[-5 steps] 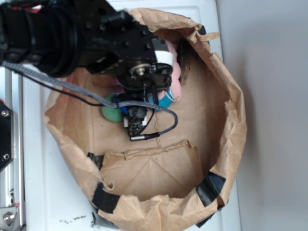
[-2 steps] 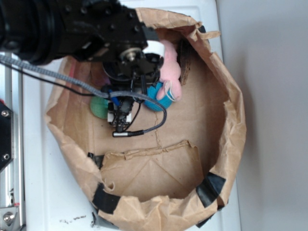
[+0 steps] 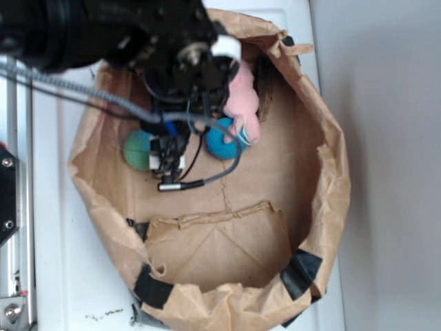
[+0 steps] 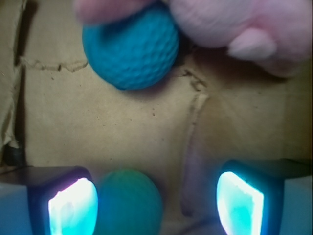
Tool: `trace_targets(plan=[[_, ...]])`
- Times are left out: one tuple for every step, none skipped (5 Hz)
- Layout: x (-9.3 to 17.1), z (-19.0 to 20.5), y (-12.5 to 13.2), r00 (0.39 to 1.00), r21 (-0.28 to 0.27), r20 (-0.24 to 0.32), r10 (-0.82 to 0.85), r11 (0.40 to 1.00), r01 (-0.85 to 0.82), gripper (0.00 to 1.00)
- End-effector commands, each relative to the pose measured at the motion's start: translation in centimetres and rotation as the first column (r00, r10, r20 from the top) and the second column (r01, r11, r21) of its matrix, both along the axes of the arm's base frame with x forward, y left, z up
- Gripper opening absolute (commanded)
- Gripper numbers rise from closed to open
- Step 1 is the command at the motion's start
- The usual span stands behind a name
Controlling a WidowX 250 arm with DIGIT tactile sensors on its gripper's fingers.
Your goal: Grab the green ball.
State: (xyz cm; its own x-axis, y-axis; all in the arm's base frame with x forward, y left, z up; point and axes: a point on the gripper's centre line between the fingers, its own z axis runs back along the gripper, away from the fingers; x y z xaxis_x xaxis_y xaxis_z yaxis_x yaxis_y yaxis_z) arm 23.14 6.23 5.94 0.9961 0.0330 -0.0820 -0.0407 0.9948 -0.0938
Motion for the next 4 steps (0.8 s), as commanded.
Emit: trace_targets(plan=[[0.7,0.0,-0.7,0.999,-0.056,0.025,0.046,0.997,-0.044,1.0],[0.0,-1.2,-1.5,0.999,-0.069,0.036,0.041,0.997,-0.038,1.0],[-1.3,-3.0,-3.1,0.996,-0.034,0.069,0.05,0.998,-0.047,1.0],[-1.8,-3.9,-3.7,0.995,-0.012,0.078,0.068,0.998,-0.068,0.0]])
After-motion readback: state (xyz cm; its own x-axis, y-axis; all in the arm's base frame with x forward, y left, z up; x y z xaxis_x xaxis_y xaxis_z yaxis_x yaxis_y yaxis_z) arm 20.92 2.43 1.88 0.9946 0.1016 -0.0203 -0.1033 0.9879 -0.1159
